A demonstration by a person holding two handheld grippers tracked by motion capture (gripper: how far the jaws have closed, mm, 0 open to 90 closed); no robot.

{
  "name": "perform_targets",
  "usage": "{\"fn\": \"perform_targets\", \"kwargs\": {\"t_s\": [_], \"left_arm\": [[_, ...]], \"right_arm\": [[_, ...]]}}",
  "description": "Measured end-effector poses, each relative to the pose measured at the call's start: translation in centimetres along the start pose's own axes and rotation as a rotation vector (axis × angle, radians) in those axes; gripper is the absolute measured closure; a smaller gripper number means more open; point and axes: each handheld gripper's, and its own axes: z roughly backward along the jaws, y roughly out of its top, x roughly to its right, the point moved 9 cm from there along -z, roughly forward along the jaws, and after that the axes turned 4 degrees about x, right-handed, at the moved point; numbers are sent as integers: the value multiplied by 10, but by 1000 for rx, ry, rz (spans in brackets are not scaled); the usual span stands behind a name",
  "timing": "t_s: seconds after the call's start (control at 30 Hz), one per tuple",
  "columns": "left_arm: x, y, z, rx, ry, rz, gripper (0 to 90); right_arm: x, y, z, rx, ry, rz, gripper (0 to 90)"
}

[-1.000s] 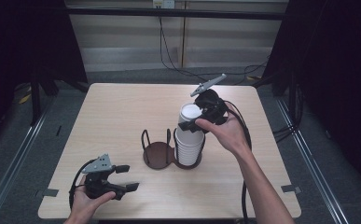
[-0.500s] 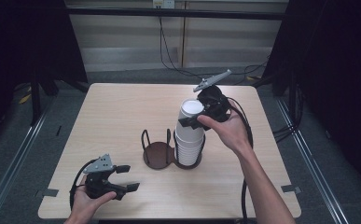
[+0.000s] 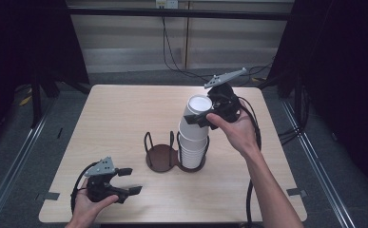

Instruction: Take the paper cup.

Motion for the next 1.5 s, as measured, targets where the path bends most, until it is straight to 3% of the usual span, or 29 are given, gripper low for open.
{"fn": "perform_targets", "kwargs": {"t_s": [0.37,0.8,1.5], "left_arm": [[-1,0,0,0,5,-2,219],[0,1,1,5,-3,-6,219],[0,1,1,9,1,-1,217]], "right_arm": [[2,4,12,68,22,-43,217],[4,11,26,155,7,-60,222],[10,17,55,305,25,-123,225]]}}
